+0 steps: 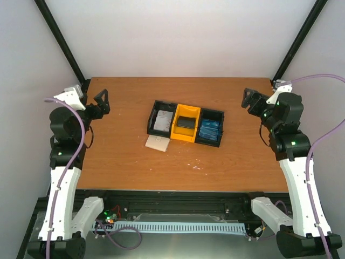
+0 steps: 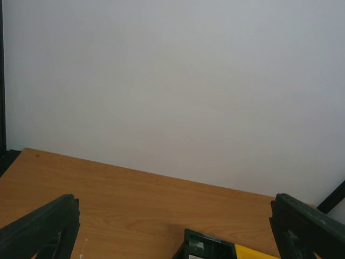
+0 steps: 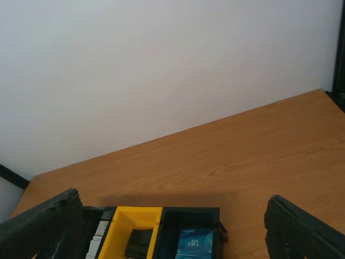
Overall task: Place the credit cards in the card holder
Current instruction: Adjust the storage box at the center of the board.
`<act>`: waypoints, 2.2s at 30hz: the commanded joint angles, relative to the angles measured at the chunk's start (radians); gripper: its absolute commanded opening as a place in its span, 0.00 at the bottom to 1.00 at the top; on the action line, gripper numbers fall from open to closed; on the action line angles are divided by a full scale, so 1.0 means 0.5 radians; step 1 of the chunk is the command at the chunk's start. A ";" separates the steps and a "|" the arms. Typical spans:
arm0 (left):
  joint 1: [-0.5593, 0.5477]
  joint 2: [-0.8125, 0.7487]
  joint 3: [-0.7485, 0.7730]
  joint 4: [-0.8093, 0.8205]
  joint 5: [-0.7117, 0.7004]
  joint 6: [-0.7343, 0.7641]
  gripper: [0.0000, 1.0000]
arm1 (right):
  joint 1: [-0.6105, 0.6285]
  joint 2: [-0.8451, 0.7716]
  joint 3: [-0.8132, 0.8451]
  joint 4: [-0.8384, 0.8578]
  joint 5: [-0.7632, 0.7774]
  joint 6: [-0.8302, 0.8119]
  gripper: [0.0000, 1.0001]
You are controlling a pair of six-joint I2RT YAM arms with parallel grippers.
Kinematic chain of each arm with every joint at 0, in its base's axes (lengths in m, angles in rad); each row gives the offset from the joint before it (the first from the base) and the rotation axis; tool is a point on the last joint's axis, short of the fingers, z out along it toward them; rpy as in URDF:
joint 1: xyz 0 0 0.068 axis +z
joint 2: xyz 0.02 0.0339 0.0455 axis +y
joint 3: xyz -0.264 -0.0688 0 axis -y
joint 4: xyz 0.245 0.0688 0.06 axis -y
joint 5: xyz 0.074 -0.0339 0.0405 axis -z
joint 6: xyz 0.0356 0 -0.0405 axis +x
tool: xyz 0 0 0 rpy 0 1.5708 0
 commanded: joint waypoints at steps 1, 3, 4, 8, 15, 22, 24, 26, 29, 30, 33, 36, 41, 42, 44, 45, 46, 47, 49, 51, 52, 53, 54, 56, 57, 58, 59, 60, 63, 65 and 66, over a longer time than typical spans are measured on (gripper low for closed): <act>0.156 0.005 0.060 0.132 0.294 -0.097 0.98 | -0.132 0.069 0.081 0.142 -0.435 0.001 0.92; 0.208 0.011 0.064 0.138 0.388 -0.141 0.99 | -0.178 0.123 0.095 0.160 -0.612 0.007 0.94; 0.230 0.014 0.062 0.149 0.445 -0.159 0.99 | -0.192 0.140 0.090 0.175 -0.696 0.014 0.94; 0.284 0.023 0.006 0.205 0.660 -0.238 0.99 | -0.212 0.217 0.041 0.236 -0.994 0.033 0.94; 0.282 0.122 -0.219 0.343 1.099 -0.416 1.00 | 0.205 0.458 -0.052 0.069 -0.892 -0.014 0.91; 0.015 0.220 -0.462 0.066 0.874 -0.444 1.00 | 0.789 0.817 -0.273 -0.053 -0.491 0.072 0.85; -0.067 0.239 -0.533 -0.021 0.769 -0.474 1.00 | 0.939 0.924 -0.289 -0.123 -0.320 0.097 0.83; -0.145 0.254 -0.596 -0.096 0.669 -0.509 1.00 | 1.043 1.002 -0.314 -0.165 -0.206 0.127 0.81; -0.254 0.310 -0.684 -0.131 0.610 -0.539 1.00 | 1.142 1.051 -0.386 -0.187 -0.146 0.177 0.78; -0.303 0.344 -0.704 -0.130 0.587 -0.544 1.00 | 1.170 1.066 -0.406 -0.189 -0.135 0.182 0.76; -0.460 0.485 -0.739 -0.106 0.526 -0.538 0.99 | 1.224 1.142 -0.462 -0.170 -0.149 0.197 0.72; -0.519 0.668 -0.734 -0.047 0.539 -0.487 0.95 | 1.231 1.281 -0.425 -0.110 -0.190 0.204 0.71; -0.535 0.940 -0.649 -0.051 0.555 -0.384 0.86 | 1.245 1.568 -0.228 -0.063 -0.154 0.255 0.68; -0.535 0.982 -0.639 -0.048 0.559 -0.371 0.85 | 1.245 1.604 -0.207 -0.056 -0.135 0.275 0.67; -0.537 1.052 -0.623 -0.028 0.570 -0.348 0.81 | 1.245 1.672 -0.155 -0.049 -0.096 0.304 0.65; -0.537 1.082 -0.617 -0.014 0.572 -0.335 0.79 | 1.245 1.700 -0.134 -0.048 -0.072 0.321 0.65; -0.538 1.111 -0.611 0.000 0.571 -0.322 0.77 | 1.245 1.727 -0.113 -0.048 -0.052 0.335 0.64; -0.540 1.138 -0.602 0.014 0.572 -0.311 0.76 | 1.245 1.748 -0.096 -0.033 -0.035 0.348 0.63; -0.540 1.215 -0.578 0.025 0.576 -0.290 0.74 | 1.246 1.794 -0.057 -0.015 0.009 0.366 0.63; -0.540 1.279 -0.554 0.036 0.589 -0.276 0.71 | 1.246 1.855 -0.002 -0.003 0.055 0.374 0.62; -0.540 1.309 -0.547 0.046 0.591 -0.269 0.69 | 1.245 1.887 0.032 0.000 0.078 0.382 0.61; -0.540 1.332 -0.541 0.054 0.585 -0.270 0.69 | 1.245 1.923 0.069 0.003 0.092 0.398 0.60; -0.540 1.351 -0.541 0.063 0.564 -0.275 0.68 | 1.245 1.956 0.104 0.011 0.100 0.418 0.59; -0.540 1.379 -0.539 0.072 0.534 -0.288 0.67 | 1.245 2.024 0.162 0.039 0.118 0.468 0.57; -0.540 1.395 -0.537 0.104 0.533 -0.292 0.66 | 1.245 2.054 0.190 0.043 0.134 0.490 0.57; -0.540 1.410 -0.533 0.143 0.539 -0.295 0.64 | 1.245 2.086 0.218 0.047 0.149 0.502 0.57; -0.540 1.422 -0.526 0.166 0.550 -0.294 0.63 | 1.244 2.109 0.244 0.047 0.165 0.512 0.57; -0.540 1.438 -0.519 0.177 0.557 -0.293 0.62 | 1.245 2.130 0.264 0.054 0.173 0.515 0.56; -0.540 1.475 -0.494 0.211 0.557 -0.286 0.60 | 1.245 2.174 0.301 0.105 0.146 0.512 0.56; -0.540 1.507 -0.480 0.245 0.571 -0.276 0.58 | 1.246 2.193 0.314 0.149 0.045 0.505 0.56; -0.540 1.527 -0.469 0.256 0.573 -0.273 0.58 | 1.245 2.192 0.310 0.179 0.009 0.500 0.56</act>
